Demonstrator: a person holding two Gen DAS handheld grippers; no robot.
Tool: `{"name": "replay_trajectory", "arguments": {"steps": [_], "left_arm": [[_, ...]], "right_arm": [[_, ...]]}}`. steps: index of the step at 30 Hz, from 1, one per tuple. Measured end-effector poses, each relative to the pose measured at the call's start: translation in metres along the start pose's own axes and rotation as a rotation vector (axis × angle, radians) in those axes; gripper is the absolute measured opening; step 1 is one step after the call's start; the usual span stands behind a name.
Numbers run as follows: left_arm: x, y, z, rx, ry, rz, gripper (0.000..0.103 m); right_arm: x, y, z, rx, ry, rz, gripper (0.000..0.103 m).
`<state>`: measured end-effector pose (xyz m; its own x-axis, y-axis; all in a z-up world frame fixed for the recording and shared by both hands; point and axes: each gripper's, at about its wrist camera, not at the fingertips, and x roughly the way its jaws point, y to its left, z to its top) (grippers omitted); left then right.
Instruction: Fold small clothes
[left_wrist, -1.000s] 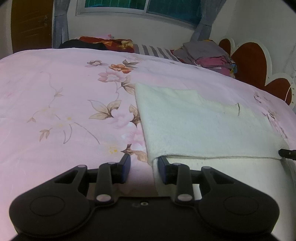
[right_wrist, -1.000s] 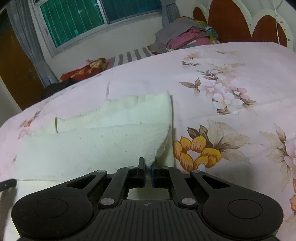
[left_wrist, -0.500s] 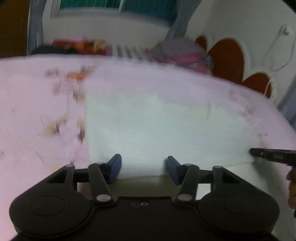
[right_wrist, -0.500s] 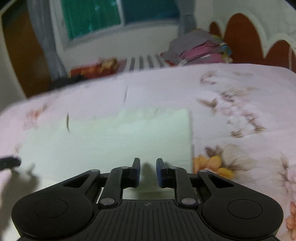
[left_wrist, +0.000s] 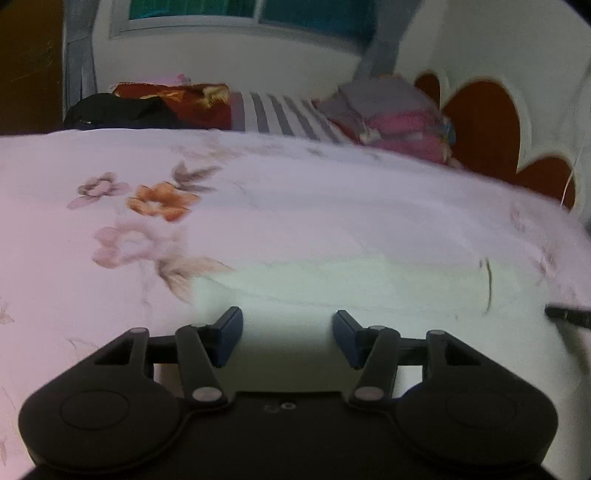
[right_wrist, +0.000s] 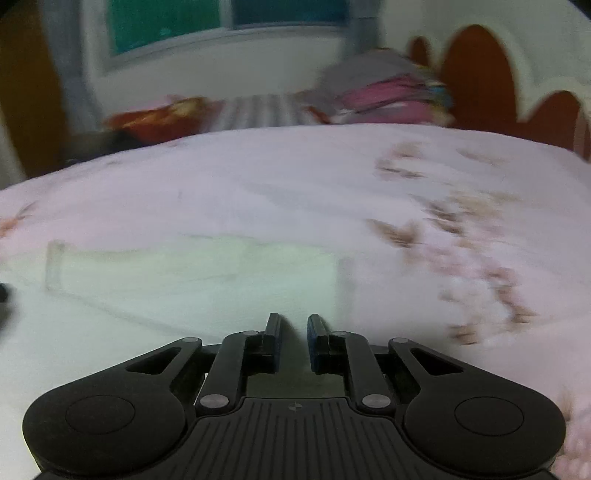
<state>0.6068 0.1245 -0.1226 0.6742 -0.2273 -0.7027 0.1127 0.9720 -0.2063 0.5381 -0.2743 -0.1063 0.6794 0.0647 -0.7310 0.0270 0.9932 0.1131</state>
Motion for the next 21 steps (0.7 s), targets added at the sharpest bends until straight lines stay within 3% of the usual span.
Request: {"name": "replay_trajectory", "arguments": {"steps": [3, 5, 9, 11, 14, 15, 17, 20, 21], "left_arm": [[-0.020, 0.003, 0.004, 0.015, -0.065, 0.013, 0.056], [-0.022, -0.003, 0.007, 0.015, -0.081, -0.026, 0.058], [0.000, -0.030, 0.010, 0.104, -0.028, 0.010, 0.061], [0.004, -0.027, 0.004, 0.044, -0.031, 0.049, 0.073], [-0.011, -0.037, -0.006, -0.045, -0.068, 0.006, 0.070], [-0.018, -0.049, -0.012, -0.036, -0.091, 0.007, 0.070], [-0.012, -0.065, -0.018, -0.012, -0.056, -0.034, 0.071], [-0.001, -0.073, -0.028, 0.097, -0.031, 0.021, 0.071], [-0.004, -0.064, -0.026, 0.086, -0.036, 0.028, 0.071]], "right_arm": [[-0.006, -0.007, 0.004, 0.021, -0.002, 0.011, 0.014], [-0.022, -0.002, 0.007, 0.061, -0.069, 0.012, 0.014], [-0.019, 0.054, 0.008, 0.025, -0.049, 0.149, 0.016], [-0.016, 0.084, 0.005, -0.023, -0.043, 0.198, 0.016], [-0.010, 0.116, -0.002, -0.066, -0.022, 0.259, 0.016], [-0.005, 0.122, -0.003, -0.076, -0.024, 0.274, 0.016], [-0.003, 0.132, -0.005, -0.082, -0.024, 0.297, 0.016], [0.002, 0.141, -0.008, -0.124, -0.024, 0.300, 0.015], [0.001, 0.138, -0.009, -0.141, -0.027, 0.296, 0.015]]}}
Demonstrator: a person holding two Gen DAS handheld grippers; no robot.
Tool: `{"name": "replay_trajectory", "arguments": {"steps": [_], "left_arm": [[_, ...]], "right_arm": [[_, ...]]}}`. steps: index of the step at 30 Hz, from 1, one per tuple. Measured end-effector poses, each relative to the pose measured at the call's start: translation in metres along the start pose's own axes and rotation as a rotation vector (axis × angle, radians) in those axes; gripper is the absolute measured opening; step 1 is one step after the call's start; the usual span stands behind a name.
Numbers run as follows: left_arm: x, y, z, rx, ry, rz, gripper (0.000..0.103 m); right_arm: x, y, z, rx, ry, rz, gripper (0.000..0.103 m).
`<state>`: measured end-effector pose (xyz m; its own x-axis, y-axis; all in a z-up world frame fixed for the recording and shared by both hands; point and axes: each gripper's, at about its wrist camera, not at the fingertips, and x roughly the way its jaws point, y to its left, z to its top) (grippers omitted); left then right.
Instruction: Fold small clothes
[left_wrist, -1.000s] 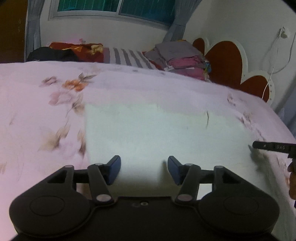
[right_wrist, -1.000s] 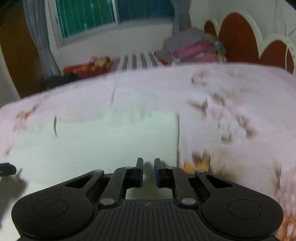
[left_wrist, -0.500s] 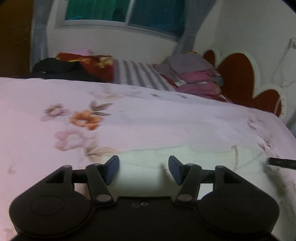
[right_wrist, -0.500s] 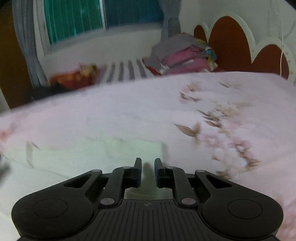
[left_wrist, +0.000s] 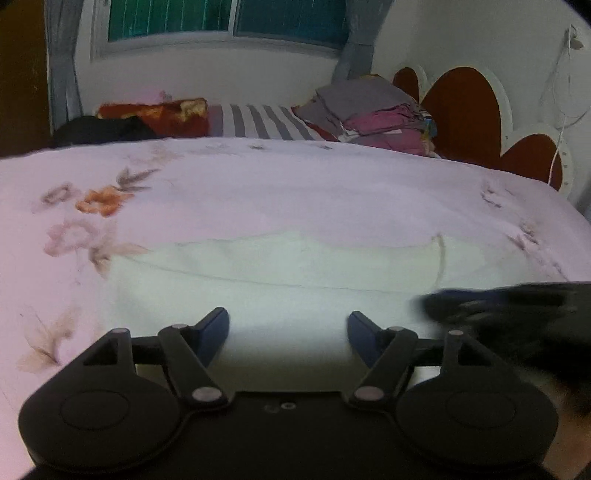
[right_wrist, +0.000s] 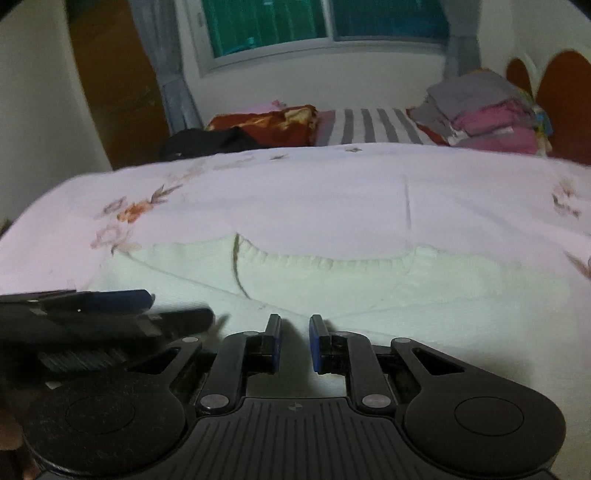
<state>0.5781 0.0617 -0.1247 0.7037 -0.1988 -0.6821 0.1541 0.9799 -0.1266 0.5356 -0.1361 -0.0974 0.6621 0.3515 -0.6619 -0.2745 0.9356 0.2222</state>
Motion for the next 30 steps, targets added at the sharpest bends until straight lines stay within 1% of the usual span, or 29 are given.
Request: {"name": "replay_trajectory", "arguments": {"steps": [1, 2, 3, 4, 5, 6, 7, 8, 9, 11, 12, 13, 15, 16, 17, 18, 19, 20, 21, 22, 23, 24, 25, 26, 27, 28, 29, 30], "left_arm": [[-0.002, 0.012, 0.001, -0.017, -0.003, 0.014, 0.071], [-0.004, 0.029, 0.002, -0.037, -0.002, 0.048, 0.070], [-0.005, 0.045, 0.003, -0.057, 0.002, 0.066, 0.070], [-0.006, 0.058, 0.004, -0.077, -0.001, 0.047, 0.070], [-0.007, 0.066, 0.005, -0.087, -0.005, 0.022, 0.070], [-0.008, 0.069, 0.007, -0.075, 0.000, 0.018, 0.070], [-0.008, 0.069, 0.010, -0.051, 0.004, 0.042, 0.070], [-0.011, 0.069, 0.012, -0.047, -0.001, 0.076, 0.070], [-0.017, 0.068, 0.013, -0.061, -0.013, 0.069, 0.070], [-0.034, 0.056, 0.011, -0.119, -0.057, 0.027, 0.071], [-0.038, 0.044, 0.009, -0.119, -0.059, 0.008, 0.071], [-0.042, 0.026, 0.003, -0.096, -0.062, -0.007, 0.071], [-0.044, -0.013, -0.005, -0.040, -0.070, -0.022, 0.071], [-0.044, -0.026, -0.011, -0.020, -0.063, -0.029, 0.071], [-0.043, -0.033, -0.015, -0.004, -0.060, -0.029, 0.068], [-0.042, -0.037, -0.020, 0.008, -0.056, -0.019, 0.067], [-0.042, -0.036, -0.024, 0.009, -0.043, -0.011, 0.067], [-0.044, -0.029, -0.030, 0.004, -0.034, 0.002, 0.067], [-0.046, -0.023, -0.034, 0.004, -0.030, 0.017, 0.067], [-0.050, -0.011, -0.041, 0.009, -0.017, 0.052, 0.067], [-0.054, -0.002, -0.045, 0.011, -0.007, 0.069, 0.067], [-0.059, 0.009, -0.050, 0.009, -0.013, 0.065, 0.068], [-0.064, 0.017, -0.054, 0.006, -0.007, 0.074, 0.069], [-0.066, 0.020, -0.055, 0.010, -0.004, 0.067, 0.069], [-0.067, 0.021, -0.055, 0.013, -0.005, 0.068, 0.069], [-0.069, 0.020, -0.053, 0.005, -0.003, 0.074, 0.066], [-0.072, 0.017, -0.051, -0.004, -0.010, 0.078, 0.066], [-0.078, 0.013, -0.050, 0.000, -0.029, 0.070, 0.067]], "right_arm": [[-0.004, -0.008, 0.000, -0.002, -0.002, -0.022, 0.015], [-0.010, -0.019, -0.001, 0.011, -0.005, -0.058, 0.015], [-0.017, -0.040, -0.004, 0.038, -0.008, -0.121, 0.015], [-0.024, -0.060, -0.008, 0.064, -0.011, -0.177, 0.015], [-0.031, -0.082, -0.013, 0.104, -0.013, -0.216, 0.015], [-0.036, -0.100, -0.016, 0.146, -0.018, -0.217, 0.015], [-0.041, -0.114, -0.017, 0.181, -0.020, -0.193, 0.015], [-0.043, -0.119, -0.015, 0.185, -0.015, -0.191, 0.015], [-0.044, -0.119, -0.012, 0.178, -0.012, -0.200, 0.016], [-0.052, -0.112, -0.006, 0.179, -0.033, -0.223, 0.016], [-0.061, -0.105, -0.005, 0.188, -0.058, -0.207, 0.016], [-0.063, -0.094, -0.004, 0.193, -0.071, -0.181, 0.019], [-0.063, -0.065, -0.006, 0.162, -0.067, -0.124, 0.064], [-0.062, -0.050, -0.009, 0.138, -0.069, -0.089, 0.065], [-0.062, -0.035, -0.012, 0.116, -0.063, -0.052, 0.065], [-0.060, -0.023, -0.015, 0.091, -0.048, -0.028, 0.065], [-0.057, -0.013, -0.019, 0.058, -0.027, -0.016, 0.063], [-0.055, -0.010, -0.024, 0.038, -0.009, -0.029, 0.059], [-0.056, -0.014, -0.029, 0.036, 0.003, -0.038, 0.056], [-0.058, -0.025, -0.033, 0.047, 0.009, -0.055, 0.054], [-0.065, -0.038, -0.038, 0.062, 0.003, -0.090, 0.051], [-0.071, -0.053, -0.041, 0.081, -0.003, -0.133, 0.050], [-0.080, -0.072, -0.045, 0.113, -0.005, -0.194, 0.048], [-0.088, -0.090, -0.050, 0.148, -0.007, -0.231, 0.043], [-0.094, -0.099, -0.054, 0.169, -0.010, -0.248, 0.042], [-0.097, -0.106, -0.057, 0.185, -0.001, -0.270, 0.042], [-0.098, -0.111, -0.058, 0.202, 0.006, -0.269, 0.042], [-0.100, -0.111, -0.058, 0.216, -0.013, -0.271, 0.042]]}}
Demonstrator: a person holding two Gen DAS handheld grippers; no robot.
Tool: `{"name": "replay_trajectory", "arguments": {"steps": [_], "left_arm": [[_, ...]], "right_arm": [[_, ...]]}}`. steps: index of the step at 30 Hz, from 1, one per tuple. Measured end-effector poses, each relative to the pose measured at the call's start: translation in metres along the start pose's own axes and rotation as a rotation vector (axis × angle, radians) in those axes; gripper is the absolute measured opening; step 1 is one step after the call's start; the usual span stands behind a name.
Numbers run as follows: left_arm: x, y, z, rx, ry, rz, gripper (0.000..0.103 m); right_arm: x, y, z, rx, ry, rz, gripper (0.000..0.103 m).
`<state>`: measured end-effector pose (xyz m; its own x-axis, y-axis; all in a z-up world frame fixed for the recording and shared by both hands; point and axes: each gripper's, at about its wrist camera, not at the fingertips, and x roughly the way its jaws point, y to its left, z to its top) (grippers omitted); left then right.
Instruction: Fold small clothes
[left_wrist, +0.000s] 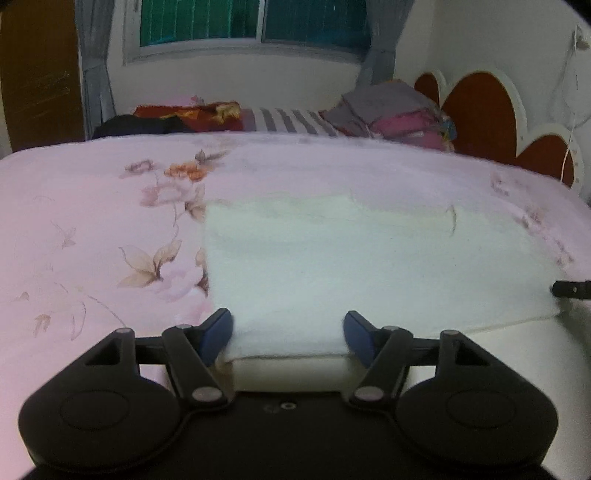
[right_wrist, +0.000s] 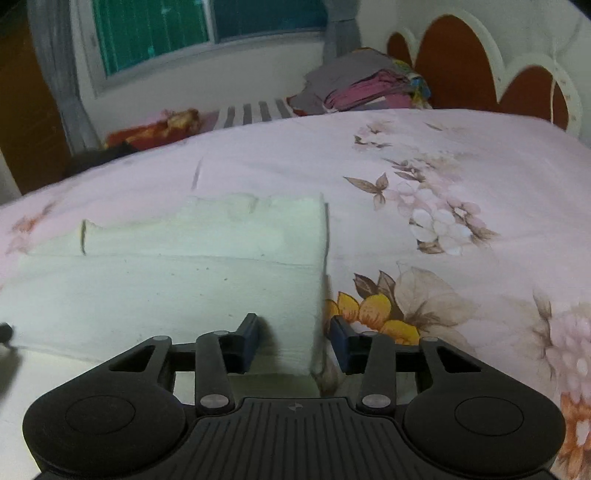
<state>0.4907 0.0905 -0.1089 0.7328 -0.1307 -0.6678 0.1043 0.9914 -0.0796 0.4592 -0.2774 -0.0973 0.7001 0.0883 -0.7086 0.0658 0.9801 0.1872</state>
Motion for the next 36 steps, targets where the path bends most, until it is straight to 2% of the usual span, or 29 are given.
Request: {"name": "replay_trajectory", "arguments": {"steps": [1, 3, 5, 6, 8, 10, 13, 15, 16, 18, 19, 20, 22, 24, 28, 32, 36], "left_arm": [[-0.004, -0.006, -0.001, 0.021, -0.008, 0.000, 0.069], [0.004, -0.016, -0.006, 0.078, 0.045, 0.030, 0.071], [0.002, -0.015, -0.007, 0.087, 0.043, 0.036, 0.071], [-0.004, -0.014, -0.007, 0.084, 0.035, 0.030, 0.071], [-0.020, -0.009, -0.012, 0.075, 0.003, 0.020, 0.082], [-0.037, -0.003, -0.025, 0.078, -0.002, 0.028, 0.086], [-0.061, 0.005, -0.049, 0.068, 0.016, 0.036, 0.094], [-0.082, 0.014, -0.068, 0.049, 0.024, 0.041, 0.095], [-0.096, 0.017, -0.078, 0.033, 0.032, 0.037, 0.094], [-0.115, 0.023, -0.096, -0.005, 0.050, 0.010, 0.076], [-0.126, 0.026, -0.107, -0.025, 0.067, -0.007, 0.062], [-0.133, 0.028, -0.114, -0.038, 0.078, -0.010, 0.059], [-0.152, 0.030, -0.132, -0.063, 0.091, -0.011, 0.059], [-0.168, 0.029, -0.147, -0.101, 0.094, -0.037, 0.059], [-0.197, 0.021, -0.173, -0.167, 0.100, -0.077, 0.056], [-0.218, 0.019, -0.194, -0.230, 0.114, -0.131, 0.052], [-0.233, 0.024, -0.214, -0.325, 0.129, -0.220, 0.046]], "right_arm": [[-0.007, 0.003, 0.001, 0.003, -0.029, -0.014, 0.042], [-0.014, 0.009, -0.001, -0.006, -0.061, -0.002, 0.042], [0.001, 0.014, -0.010, -0.037, 0.037, -0.028, 0.042], [-0.002, 0.013, -0.011, -0.023, 0.017, -0.027, 0.042], [-0.024, 0.009, -0.009, 0.021, -0.020, -0.028, 0.042], [-0.053, 0.003, -0.016, 0.029, -0.075, 0.001, 0.042], [-0.081, -0.009, -0.031, 0.046, -0.068, 0.029, 0.042], [-0.098, -0.019, -0.044, 0.070, -0.053, 0.054, 0.042], [-0.107, -0.025, -0.052, 0.080, -0.043, 0.060, 0.042], [-0.125, -0.032, -0.068, 0.088, -0.030, 0.058, 0.042], [-0.133, -0.037, -0.077, 0.090, -0.018, 0.060, 0.042], [-0.140, -0.040, -0.085, 0.098, -0.006, 0.070, 0.042], [-0.156, -0.047, -0.101, 0.122, 0.009, 0.101, 0.044], [-0.169, -0.052, -0.118, 0.145, 0.030, 0.122, 0.063], [-0.197, -0.061, -0.158, 0.153, 0.050, 0.180, 0.063], [-0.219, -0.073, -0.198, 0.217, 0.091, 0.250, 0.061], [-0.241, -0.083, -0.225, 0.288, 0.111, 0.316, 0.048]]}}
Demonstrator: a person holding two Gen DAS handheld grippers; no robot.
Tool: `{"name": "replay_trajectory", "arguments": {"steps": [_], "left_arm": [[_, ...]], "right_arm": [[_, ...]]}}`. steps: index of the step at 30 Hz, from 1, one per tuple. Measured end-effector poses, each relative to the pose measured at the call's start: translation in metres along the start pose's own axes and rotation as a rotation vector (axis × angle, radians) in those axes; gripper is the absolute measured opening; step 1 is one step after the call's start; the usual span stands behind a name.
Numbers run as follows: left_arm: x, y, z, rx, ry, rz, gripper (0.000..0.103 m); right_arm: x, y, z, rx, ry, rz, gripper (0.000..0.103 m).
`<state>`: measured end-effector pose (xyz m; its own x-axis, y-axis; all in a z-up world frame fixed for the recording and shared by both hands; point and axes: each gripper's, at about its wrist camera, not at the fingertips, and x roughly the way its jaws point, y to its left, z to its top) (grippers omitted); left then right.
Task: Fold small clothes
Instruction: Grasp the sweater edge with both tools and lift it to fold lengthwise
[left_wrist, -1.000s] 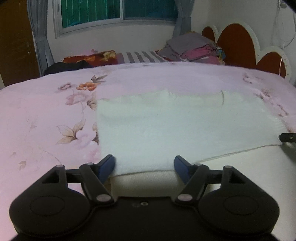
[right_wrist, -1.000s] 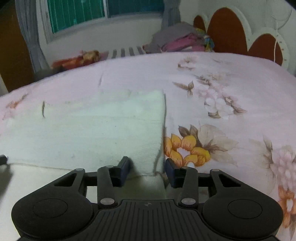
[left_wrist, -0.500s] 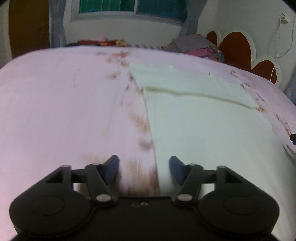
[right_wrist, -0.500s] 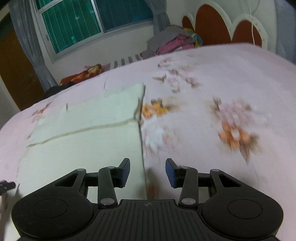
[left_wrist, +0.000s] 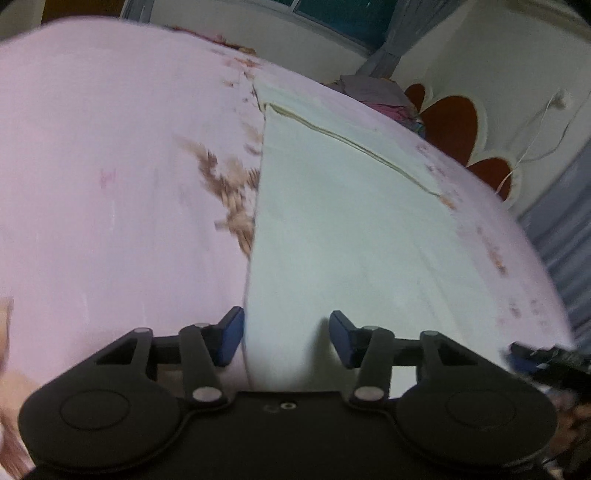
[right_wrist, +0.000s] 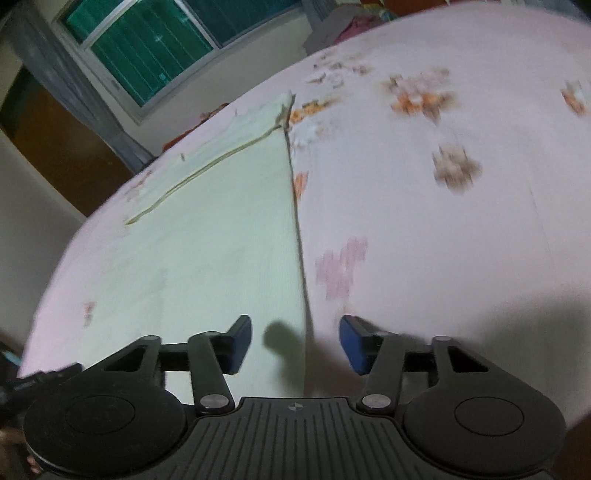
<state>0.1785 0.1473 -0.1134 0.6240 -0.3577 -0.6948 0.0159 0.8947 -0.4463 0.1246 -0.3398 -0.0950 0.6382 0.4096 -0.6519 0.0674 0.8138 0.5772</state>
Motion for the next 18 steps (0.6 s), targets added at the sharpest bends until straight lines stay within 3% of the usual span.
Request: {"name": "replay_trajectory", "arguments": {"steps": [4, 9, 10, 12, 13, 14, 16, 18], "left_arm": [[-0.004, 0.008, -0.014, -0.088, 0.020, -0.097, 0.042], [0.007, 0.009, -0.013, -0.126, 0.037, -0.151, 0.038], [0.011, 0.008, -0.010, -0.128, 0.042, -0.159, 0.031], [0.017, 0.006, -0.009, -0.119, 0.050, -0.155, 0.008], [0.017, 0.005, -0.009, -0.119, 0.047, -0.150, 0.005], [0.013, 0.003, -0.011, -0.121, 0.026, -0.162, 0.004], [0.000, 0.002, -0.015, -0.115, -0.036, -0.178, 0.004], [-0.002, 0.007, -0.021, -0.112, -0.030, -0.146, 0.004]], "right_arm": [[-0.012, -0.004, -0.015, 0.052, 0.026, 0.076, 0.042], [-0.009, -0.002, -0.018, 0.101, 0.053, 0.164, 0.040], [-0.007, -0.001, -0.016, 0.104, 0.052, 0.166, 0.037], [-0.001, 0.000, -0.012, 0.119, 0.052, 0.180, 0.025], [0.000, 0.001, -0.010, 0.120, 0.052, 0.195, 0.021], [0.001, 0.004, -0.009, 0.107, 0.054, 0.197, 0.007], [-0.006, 0.008, -0.007, 0.083, 0.041, 0.222, 0.004], [-0.018, 0.008, -0.007, 0.077, 0.011, 0.264, 0.004]]}}
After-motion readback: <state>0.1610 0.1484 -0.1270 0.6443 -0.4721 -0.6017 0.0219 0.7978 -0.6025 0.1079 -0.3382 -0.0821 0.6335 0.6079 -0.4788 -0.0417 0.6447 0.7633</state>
